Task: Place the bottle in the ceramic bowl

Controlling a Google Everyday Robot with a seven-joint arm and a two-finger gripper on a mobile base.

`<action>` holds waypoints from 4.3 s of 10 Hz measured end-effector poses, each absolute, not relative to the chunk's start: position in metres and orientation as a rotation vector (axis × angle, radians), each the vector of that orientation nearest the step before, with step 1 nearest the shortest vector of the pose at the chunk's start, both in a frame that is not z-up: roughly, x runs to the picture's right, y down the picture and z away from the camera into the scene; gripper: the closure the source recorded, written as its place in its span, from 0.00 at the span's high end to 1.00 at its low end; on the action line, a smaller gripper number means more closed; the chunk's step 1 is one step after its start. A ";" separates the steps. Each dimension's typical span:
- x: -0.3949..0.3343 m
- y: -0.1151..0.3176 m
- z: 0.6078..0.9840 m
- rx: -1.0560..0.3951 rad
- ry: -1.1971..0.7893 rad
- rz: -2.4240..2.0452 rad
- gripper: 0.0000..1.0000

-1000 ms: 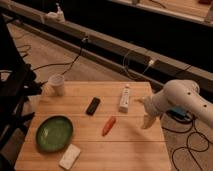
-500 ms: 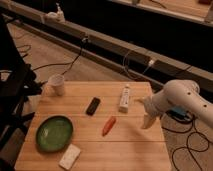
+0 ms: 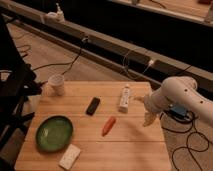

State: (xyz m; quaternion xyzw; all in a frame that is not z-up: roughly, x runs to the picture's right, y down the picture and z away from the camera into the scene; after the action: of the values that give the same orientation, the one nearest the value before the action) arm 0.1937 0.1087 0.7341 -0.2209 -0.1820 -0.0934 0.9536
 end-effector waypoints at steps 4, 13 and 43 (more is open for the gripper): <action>0.183 0.047 0.783 -0.395 -0.243 -0.494 0.80; 0.178 0.042 0.824 -0.453 -0.160 -0.652 0.80; -0.129 0.049 0.717 -0.288 -0.995 -0.829 0.00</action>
State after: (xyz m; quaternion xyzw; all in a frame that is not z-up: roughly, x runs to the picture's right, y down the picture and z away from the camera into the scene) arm -0.1291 0.0487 0.7166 -0.1339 -0.4617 -0.3849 0.7879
